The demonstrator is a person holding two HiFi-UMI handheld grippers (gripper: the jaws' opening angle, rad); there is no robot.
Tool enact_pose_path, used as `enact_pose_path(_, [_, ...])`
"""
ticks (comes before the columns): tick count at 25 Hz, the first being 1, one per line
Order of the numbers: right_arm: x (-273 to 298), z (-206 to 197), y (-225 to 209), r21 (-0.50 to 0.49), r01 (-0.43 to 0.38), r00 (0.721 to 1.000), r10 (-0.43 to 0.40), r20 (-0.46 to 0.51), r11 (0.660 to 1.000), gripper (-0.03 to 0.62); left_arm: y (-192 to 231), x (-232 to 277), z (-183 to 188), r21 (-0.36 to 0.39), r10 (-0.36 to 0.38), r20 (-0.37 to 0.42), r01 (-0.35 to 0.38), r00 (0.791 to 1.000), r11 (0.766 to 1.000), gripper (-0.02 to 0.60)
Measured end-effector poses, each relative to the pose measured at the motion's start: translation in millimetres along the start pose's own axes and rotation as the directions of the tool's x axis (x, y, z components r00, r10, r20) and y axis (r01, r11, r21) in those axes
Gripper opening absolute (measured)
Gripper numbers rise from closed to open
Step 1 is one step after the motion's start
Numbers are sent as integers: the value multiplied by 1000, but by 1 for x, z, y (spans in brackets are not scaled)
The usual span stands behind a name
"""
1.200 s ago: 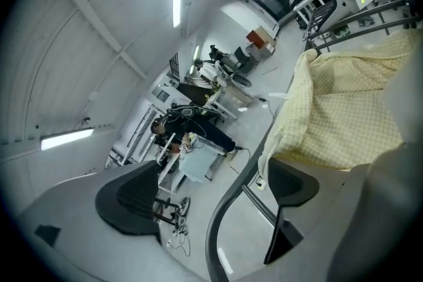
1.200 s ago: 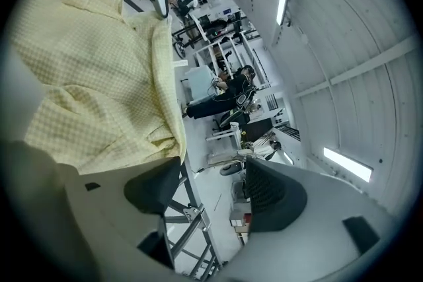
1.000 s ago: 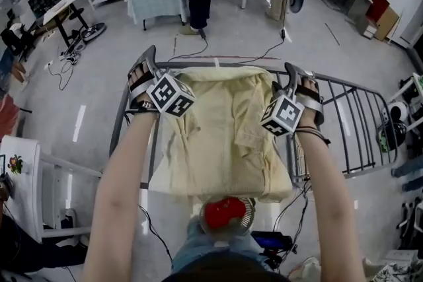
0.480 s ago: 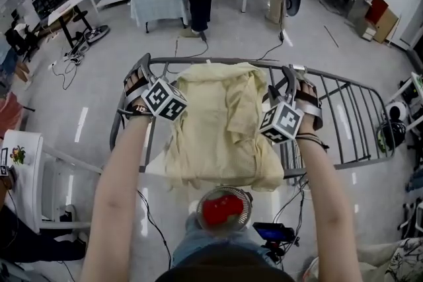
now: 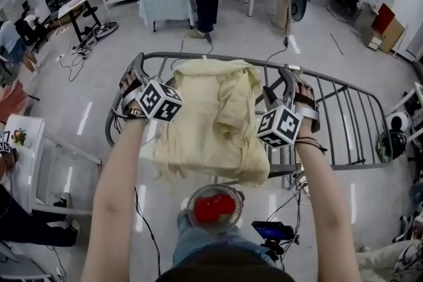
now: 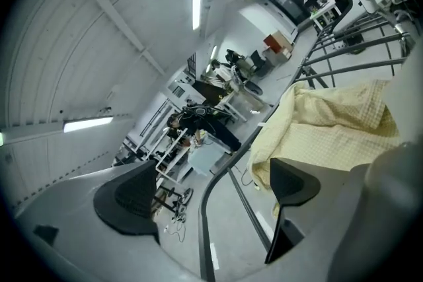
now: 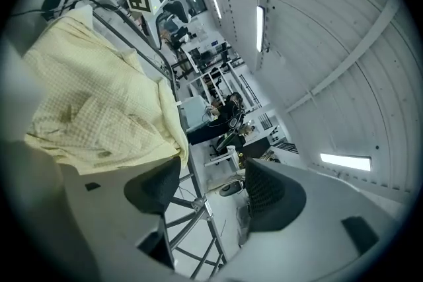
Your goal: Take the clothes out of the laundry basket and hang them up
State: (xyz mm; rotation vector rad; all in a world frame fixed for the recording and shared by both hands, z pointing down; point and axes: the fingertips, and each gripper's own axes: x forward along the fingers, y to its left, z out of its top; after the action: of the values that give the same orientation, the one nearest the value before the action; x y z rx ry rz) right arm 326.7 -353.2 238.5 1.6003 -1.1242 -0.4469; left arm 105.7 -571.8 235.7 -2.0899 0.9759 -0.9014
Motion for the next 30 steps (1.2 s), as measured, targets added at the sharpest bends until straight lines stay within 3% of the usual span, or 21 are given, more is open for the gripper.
enact_pose_path(7, [-30,-5,-1,71,-36,995,30,93,997,295,-8,-54,2,-111,58,-3,-58,998,992,511])
enact_pose_path(17, [-80,-14,4,241,-119,984,82,157,963,293,-9,-125,11,-280,98,30,-85,995,956,511])
enact_pose_path(23, [-99,-30,7,351,-138,984,88,155,926,293,-12,-155,7,-402,60,58,-32,997,915,511])
enact_pose_path(30, [-138,-26,2,457,-118,984,41,175,882,293,-13,-211,5,-470,75,137,-2,988,883,509])
